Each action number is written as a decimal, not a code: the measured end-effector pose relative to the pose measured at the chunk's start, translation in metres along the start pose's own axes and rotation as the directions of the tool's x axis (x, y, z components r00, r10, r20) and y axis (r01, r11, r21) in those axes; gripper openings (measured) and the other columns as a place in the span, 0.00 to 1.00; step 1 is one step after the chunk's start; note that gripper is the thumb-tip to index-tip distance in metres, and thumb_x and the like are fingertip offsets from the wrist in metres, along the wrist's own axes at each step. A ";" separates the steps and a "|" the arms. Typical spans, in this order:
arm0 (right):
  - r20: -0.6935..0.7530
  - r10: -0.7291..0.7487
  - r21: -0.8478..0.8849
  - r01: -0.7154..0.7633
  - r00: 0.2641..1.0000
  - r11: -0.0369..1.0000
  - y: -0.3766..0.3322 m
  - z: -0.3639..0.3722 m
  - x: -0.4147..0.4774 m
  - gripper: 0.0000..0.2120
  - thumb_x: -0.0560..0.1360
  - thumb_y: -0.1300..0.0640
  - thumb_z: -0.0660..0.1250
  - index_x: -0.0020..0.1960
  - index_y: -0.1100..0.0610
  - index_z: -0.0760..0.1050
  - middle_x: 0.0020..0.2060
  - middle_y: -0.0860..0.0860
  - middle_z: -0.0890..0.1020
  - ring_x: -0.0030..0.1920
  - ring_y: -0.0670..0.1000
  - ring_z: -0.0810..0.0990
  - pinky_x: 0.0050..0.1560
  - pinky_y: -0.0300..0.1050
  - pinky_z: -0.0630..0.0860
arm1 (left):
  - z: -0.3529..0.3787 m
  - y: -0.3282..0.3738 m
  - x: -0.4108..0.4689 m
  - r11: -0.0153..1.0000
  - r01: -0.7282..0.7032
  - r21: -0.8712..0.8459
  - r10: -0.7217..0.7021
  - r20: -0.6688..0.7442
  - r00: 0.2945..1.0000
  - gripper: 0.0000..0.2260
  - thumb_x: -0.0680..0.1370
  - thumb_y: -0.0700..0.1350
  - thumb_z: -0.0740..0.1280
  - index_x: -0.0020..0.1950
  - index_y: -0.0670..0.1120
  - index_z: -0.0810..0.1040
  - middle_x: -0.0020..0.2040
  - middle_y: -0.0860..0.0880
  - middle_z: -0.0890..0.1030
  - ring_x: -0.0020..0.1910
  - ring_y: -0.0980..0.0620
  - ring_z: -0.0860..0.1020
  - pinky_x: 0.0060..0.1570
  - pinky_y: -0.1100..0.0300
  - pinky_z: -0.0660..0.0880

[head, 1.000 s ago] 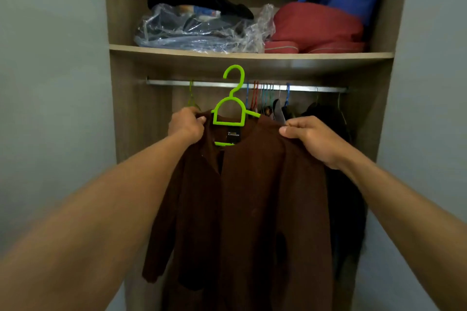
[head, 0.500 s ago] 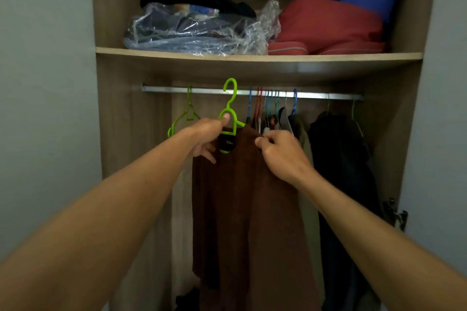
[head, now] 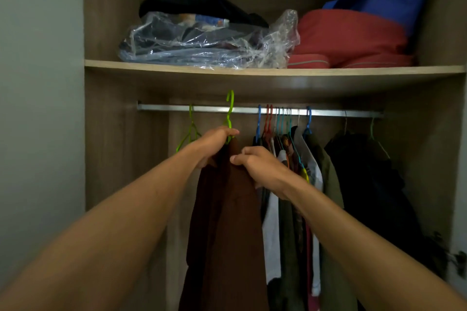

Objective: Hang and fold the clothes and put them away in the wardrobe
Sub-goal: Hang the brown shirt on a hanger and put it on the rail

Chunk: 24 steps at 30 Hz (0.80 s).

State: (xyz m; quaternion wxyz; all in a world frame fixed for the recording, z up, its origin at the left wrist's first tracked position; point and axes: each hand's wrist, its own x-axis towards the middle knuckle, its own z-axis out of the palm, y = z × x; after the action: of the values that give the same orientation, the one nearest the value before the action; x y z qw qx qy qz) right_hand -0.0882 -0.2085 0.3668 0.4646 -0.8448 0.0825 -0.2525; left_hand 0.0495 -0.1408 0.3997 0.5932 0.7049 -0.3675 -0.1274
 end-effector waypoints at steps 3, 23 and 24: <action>0.049 0.016 0.019 -0.017 0.999 1.000 0.000 0.005 0.029 0.11 0.81 0.56 0.65 0.40 0.53 0.71 0.28 0.46 0.78 0.33 0.46 0.80 0.39 0.44 0.78 | -0.007 -0.004 0.022 0.999 0.019 -0.033 -0.019 0.010 1.000 0.12 0.82 0.49 0.61 0.62 0.49 0.78 0.43 0.46 0.74 0.39 0.49 0.73 0.39 0.59 0.70; -0.110 0.043 -0.329 -0.077 0.993 0.941 0.041 0.013 0.160 0.08 0.80 0.57 0.64 0.43 0.57 0.76 0.38 0.57 0.82 0.42 0.62 0.86 0.47 0.60 0.84 | 0.006 -0.049 0.185 0.988 0.056 -0.144 -0.055 0.014 0.998 0.05 0.77 0.44 0.65 0.45 0.48 0.81 0.47 0.41 0.78 0.45 0.45 0.76 0.49 0.50 0.72; -0.105 0.054 -0.336 -0.086 0.993 0.938 0.043 0.013 0.163 0.08 0.80 0.57 0.65 0.42 0.56 0.75 0.37 0.56 0.82 0.42 0.60 0.86 0.47 0.59 0.84 | 0.007 -0.052 0.190 0.989 0.057 -0.134 -0.055 0.017 0.998 0.05 0.77 0.44 0.65 0.45 0.48 0.81 0.47 0.41 0.78 0.45 0.45 0.76 0.48 0.51 0.71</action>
State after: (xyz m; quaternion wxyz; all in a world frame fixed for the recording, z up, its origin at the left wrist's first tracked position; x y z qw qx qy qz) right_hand 0.0622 -0.2837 0.3823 0.3161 -0.8960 0.1767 -0.2571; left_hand 0.1966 -0.2715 0.3977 0.6332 0.6724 -0.3418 -0.1733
